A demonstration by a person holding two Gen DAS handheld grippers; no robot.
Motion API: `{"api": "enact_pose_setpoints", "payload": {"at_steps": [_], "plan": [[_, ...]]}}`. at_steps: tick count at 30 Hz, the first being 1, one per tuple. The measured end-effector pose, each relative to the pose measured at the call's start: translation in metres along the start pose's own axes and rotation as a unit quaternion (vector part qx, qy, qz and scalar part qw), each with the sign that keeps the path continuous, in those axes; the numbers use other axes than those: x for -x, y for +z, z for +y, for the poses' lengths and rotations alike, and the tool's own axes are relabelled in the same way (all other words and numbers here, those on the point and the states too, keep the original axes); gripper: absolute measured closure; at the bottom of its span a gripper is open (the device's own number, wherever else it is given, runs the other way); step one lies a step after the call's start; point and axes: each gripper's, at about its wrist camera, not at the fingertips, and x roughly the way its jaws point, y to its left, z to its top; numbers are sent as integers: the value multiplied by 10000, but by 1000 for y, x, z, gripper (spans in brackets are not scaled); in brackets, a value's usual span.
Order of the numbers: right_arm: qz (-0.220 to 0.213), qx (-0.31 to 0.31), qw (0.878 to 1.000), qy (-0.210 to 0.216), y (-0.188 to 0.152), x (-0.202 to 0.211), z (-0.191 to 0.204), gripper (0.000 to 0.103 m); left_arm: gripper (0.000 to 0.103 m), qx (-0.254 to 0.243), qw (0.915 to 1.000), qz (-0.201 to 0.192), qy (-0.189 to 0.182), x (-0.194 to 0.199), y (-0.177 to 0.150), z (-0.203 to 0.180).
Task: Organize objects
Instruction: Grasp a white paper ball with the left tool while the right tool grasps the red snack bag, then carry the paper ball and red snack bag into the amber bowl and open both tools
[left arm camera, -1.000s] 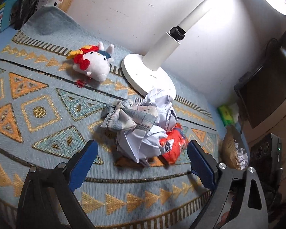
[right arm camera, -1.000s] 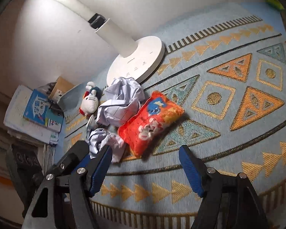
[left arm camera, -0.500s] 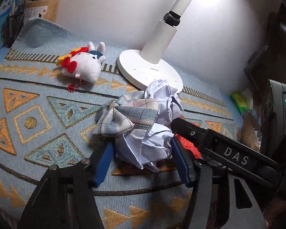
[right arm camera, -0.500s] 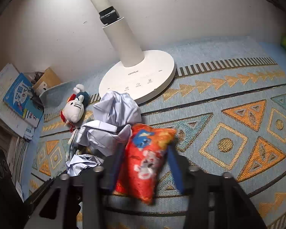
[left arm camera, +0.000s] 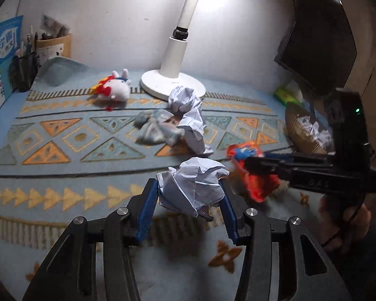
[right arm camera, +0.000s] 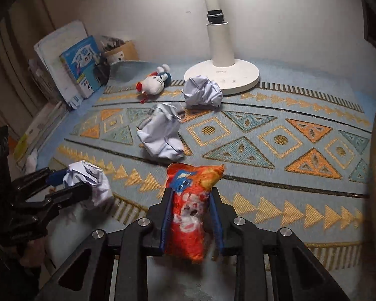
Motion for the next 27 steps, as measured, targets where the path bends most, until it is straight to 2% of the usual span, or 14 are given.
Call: {"api": "enact_pose_setpoints", "payload": {"at_steps": [3, 4, 6, 7, 8, 10, 12, 15, 16, 17, 18, 20, 24, 27], "plan": [[15, -443, 9990, -64, -10, 1, -11, 68, 58, 2, 9999, 130, 53, 3, -19, 12], [-30, -618, 9981, 12, -14, 5, -15, 60, 58, 58, 9999, 125, 68, 4, -25, 17], [-214, -843, 9962, 75, -25, 13, -16, 35, 57, 209, 9997, 92, 131, 0, -28, 24], [-336, -908, 9953, 59, -33, 15, -13, 15, 57, 270, 9996, 63, 103, 0, -28, 27], [-398, -893, 9952, 64, -40, 15, -8, 9, 55, 263, 9995, -17, 154, 1, -27, 27], [-343, -718, 9968, -88, -47, 8, 4, 9, 54, 232, 9994, 7, 247, -3, -27, 28], [-453, -511, 9958, -615, -42, 11, 15, 10, 54, 177, 9995, -24, 252, -2, -28, 24], [-608, -455, 9952, -614, -32, 10, 20, 11, 54, 103, 9996, -26, 271, 0, -30, 22], [-538, -498, 9954, -620, -29, 5, 19, 20, 54, 92, 9995, -30, 285, 0, -30, 21], [-400, -539, 9956, -648, -29, -3, 19, 40, 54, 80, 9995, -33, 298, 0, -30, 21], [-308, -528, 9952, -764, -29, -8, 19, 43, 54, 59, 9995, -48, 311, 0, -30, 20], [-355, -450, 9949, -826, -29, -7, 23, 58, 54, -6, 9993, -73, 362, 0, -31, 18], [-459, -624, 9954, -567, -33, -3, 14, 61, 54, -169, 9987, -104, 464, 1, -32, 13], [-693, -786, 9943, -213, -37, 6, 7, 72, 54, -169, 9987, -122, 459, 1, -31, 14]]}}
